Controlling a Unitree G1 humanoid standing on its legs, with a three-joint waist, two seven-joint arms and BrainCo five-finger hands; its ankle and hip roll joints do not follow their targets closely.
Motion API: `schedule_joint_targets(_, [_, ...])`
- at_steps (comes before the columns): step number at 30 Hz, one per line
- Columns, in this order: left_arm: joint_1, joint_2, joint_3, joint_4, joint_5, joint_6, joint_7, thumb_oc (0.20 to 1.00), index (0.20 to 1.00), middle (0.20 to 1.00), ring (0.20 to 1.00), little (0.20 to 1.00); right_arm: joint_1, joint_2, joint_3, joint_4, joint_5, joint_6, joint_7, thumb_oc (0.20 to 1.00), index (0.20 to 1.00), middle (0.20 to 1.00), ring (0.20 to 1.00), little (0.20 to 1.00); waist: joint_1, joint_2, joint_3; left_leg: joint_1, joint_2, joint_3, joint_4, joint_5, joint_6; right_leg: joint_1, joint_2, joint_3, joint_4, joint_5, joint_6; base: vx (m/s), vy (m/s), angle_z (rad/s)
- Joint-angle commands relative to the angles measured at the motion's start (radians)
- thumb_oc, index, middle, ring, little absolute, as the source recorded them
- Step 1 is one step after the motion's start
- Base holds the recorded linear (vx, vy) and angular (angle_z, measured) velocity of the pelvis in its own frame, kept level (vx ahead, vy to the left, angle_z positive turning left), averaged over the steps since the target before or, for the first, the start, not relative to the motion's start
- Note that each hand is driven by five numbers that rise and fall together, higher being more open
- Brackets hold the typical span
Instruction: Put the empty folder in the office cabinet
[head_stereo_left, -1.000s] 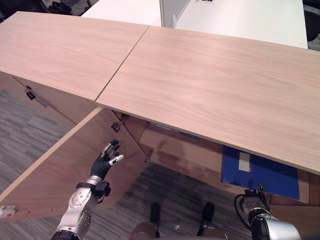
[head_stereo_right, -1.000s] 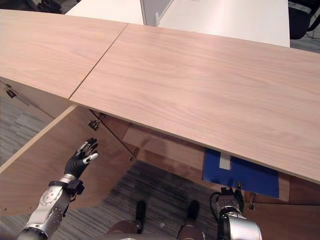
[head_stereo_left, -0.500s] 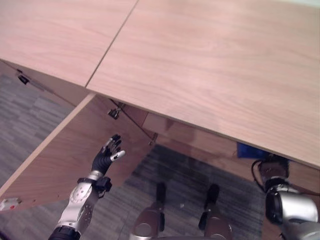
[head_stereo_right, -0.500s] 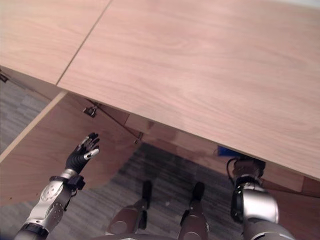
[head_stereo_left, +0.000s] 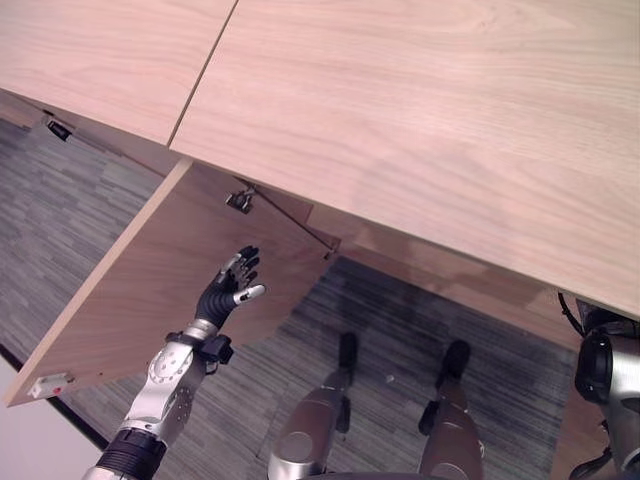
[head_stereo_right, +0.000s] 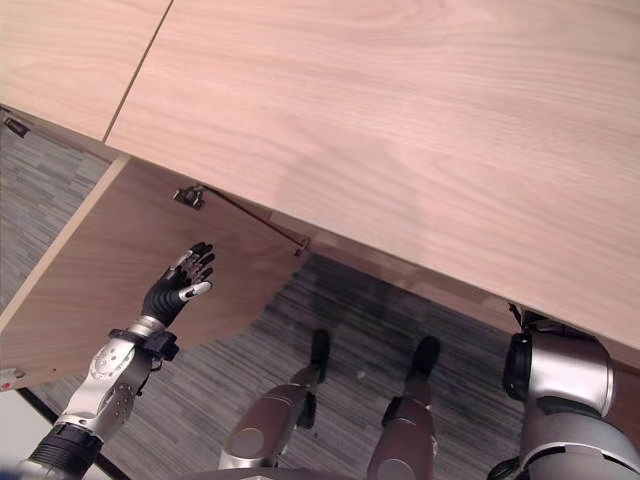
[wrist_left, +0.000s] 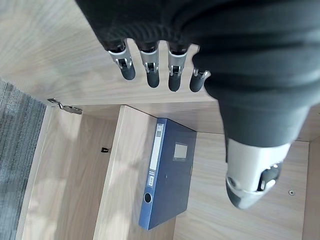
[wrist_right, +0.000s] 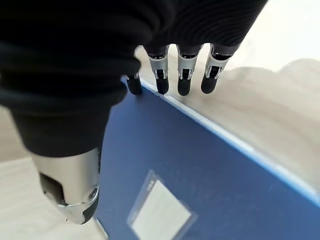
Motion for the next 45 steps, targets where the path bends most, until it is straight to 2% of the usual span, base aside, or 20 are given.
schedule_joint_targets(1, [0.013, 0.032, -0.026, -0.044, -0.001, -0.05, 0.005, 1.0, 1.0, 1.0, 1.0, 1.0, -0.151, -0.052, 0.132, -0.042, -0.09, -0.032, 0.091, 1.0, 1.0, 1.0, 1.0, 1.0, 0.036, -0.032, -0.068, -0.045, 0.033, -0.034, -0.013, -0.041, -0.055, -0.059, -0.072, 0.123, 0.174, -0.143, 0.108, 0.0, 0.0, 0.0])
schedule_joint_targets(13, [0.018, 0.02, 0.002, -0.028, -0.019, -0.034, -0.017, 1.0, 1.0, 1.0, 1.0, 1.0, -0.063, 0.056, 0.113, -0.054, -0.083, -0.016, 0.157, 1.0, 1.0, 1.0, 1.0, 1.0, 0.026, -0.066, -0.078, -0.019, 0.049, -0.042, -0.018, -0.051, -0.056, -0.038, -0.057, 0.118, 0.173, -0.154, 0.103, 0.0, 0.0, 0.0])
schedule_joint_targets(16, [0.013, 0.013, 0.014, -0.012, -0.027, -0.036, -0.025, 1.0, 1.0, 1.0, 1.0, 1.0, -0.053, 0.106, 0.153, -0.148, -0.069, -0.037, 0.21, 1.0, 1.0, 1.0, 1.0, 1.0, 0.025, -0.079, -0.075, -0.016, 0.054, -0.037, -0.015, -0.05, -0.058, -0.035, -0.054, 0.116, 0.17, -0.15, 0.103, -0.01, 0.001, -0.01])
schedule_joint_targets(19, [0.007, 0.003, 0.022, 0.003, -0.024, -0.038, -0.02, 1.0, 1.0, 1.0, 1.0, 1.0, -0.012, 0.145, 0.176, -0.245, -0.101, -0.071, 0.209, 1.0, 1.0, 1.0, 1.0, 1.0, 0.019, -0.092, -0.071, -0.013, 0.06, -0.036, -0.013, -0.049, -0.059, -0.028, -0.049, 0.116, 0.169, -0.151, 0.102, 0.0, 0.0, 0.0])
schedule_joint_targets(25, [0.047, -0.032, 0.079, 0.04, 0.01, -0.034, -0.015, 1.0, 1.0, 1.0, 1.0, 1.0, 0.312, 0.283, 0.164, -0.566, -0.301, -0.133, 0.189, 1.0, 1.0, 1.0, 1.0, 1.0, -0.02, -0.14, -0.088, 0.019, 0.078, -0.037, -0.01, -0.053, -0.061, 0.027, -0.034, 0.103, 0.153, -0.153, 0.1, 0.03, -0.011, -0.01])
schedule_joint_targets(27, [0.077, -0.042, 0.103, 0.057, 0.024, -0.031, -0.022, 1.0, 1.0, 1.0, 1.0, 1.0, 0.435, 0.33, 0.147, -0.637, -0.368, -0.131, 0.191, 1.0, 1.0, 1.0, 1.0, 1.0, -0.037, -0.158, -0.105, 0.049, 0.083, -0.036, -0.014, -0.057, -0.06, 0.063, -0.031, 0.092, 0.144, -0.154, 0.1, 0.08, 0.003, 0.0])
schedule_joint_targets(32, [0.145, -0.077, 0.16, 0.102, 0.061, -0.017, -0.034, 1.0, 1.0, 1.0, 1.0, 1.0, 0.644, 0.436, 0.13, -0.666, -0.435, -0.092, 0.244, 1.0, 1.0, 1.0, 1.0, 1.0, -0.071, -0.192, -0.162, 0.138, 0.093, -0.03, -0.022, -0.076, -0.058, 0.157, -0.013, 0.071, 0.114, -0.154, 0.099, 0.1, 0.02, -0.04])
schedule_joint_targets(41, [0.216, -0.1, 0.209, 0.119, 0.076, -0.012, -0.043, 1.0, 1.0, 1.0, 1.0, 1.0, 0.737, 0.474, 0.143, -0.62, -0.449, -0.051, 0.292, 1.0, 1.0, 1.0, 1.0, 1.0, -0.085, -0.214, -0.232, 0.255, 0.098, -0.007, -0.035, -0.104, -0.052, 0.262, 0.008, 0.069, 0.074, -0.156, 0.094, 0.06, 0.029, -0.05])
schedule_joint_targets(45, [0.229, -0.116, 0.222, 0.122, 0.078, -0.01, -0.044, 1.0, 1.0, 1.0, 1.0, 1.0, 0.767, 0.469, 0.179, -0.603, -0.558, -0.018, 0.287, 1.0, 1.0, 1.0, 1.0, 1.0, -0.086, -0.22, -0.255, 0.287, 0.099, -0.001, -0.035, -0.112, -0.053, 0.295, 0.014, 0.071, 0.057, -0.155, 0.093, 0.03, 0.021, -0.06])
